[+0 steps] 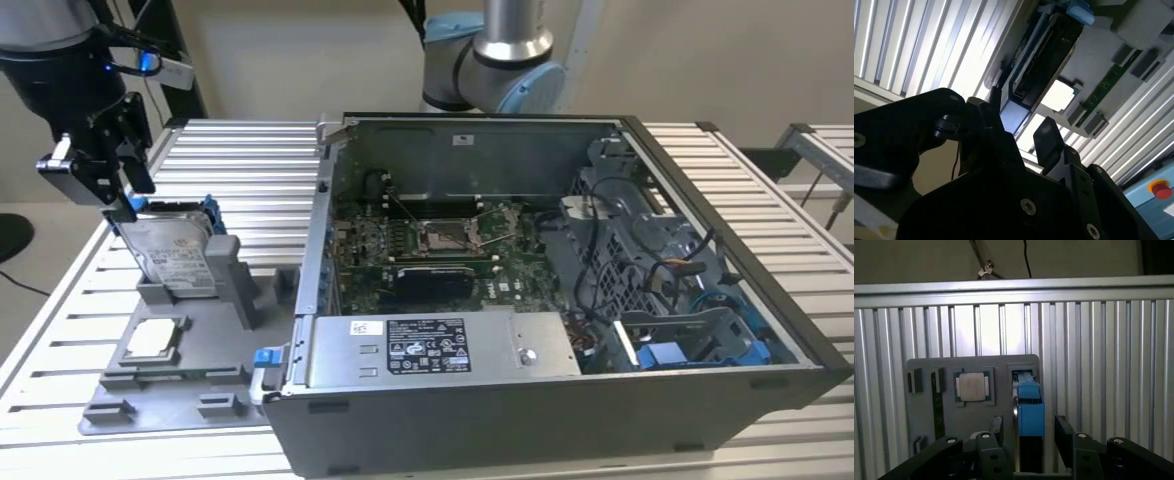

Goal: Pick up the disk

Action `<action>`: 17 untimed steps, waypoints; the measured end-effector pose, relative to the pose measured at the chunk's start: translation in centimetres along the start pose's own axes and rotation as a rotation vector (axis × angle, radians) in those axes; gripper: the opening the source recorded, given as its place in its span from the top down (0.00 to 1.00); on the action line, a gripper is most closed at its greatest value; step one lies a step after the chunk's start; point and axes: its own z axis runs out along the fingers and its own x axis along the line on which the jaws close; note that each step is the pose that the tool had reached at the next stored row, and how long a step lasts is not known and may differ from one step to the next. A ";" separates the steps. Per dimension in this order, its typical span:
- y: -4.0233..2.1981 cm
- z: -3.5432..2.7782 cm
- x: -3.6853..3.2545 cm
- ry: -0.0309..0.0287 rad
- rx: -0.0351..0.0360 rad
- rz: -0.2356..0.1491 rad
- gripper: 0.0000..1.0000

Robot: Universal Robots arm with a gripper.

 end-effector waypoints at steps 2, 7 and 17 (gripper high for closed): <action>0.01 0.27 -0.14 -0.0002 0.0013 -0.001 0.00; 0.00 0.81 -0.13 0.0003 0.0012 -0.003 0.00; -0.02 2.60 0.01 0.0003 0.0015 -0.003 0.00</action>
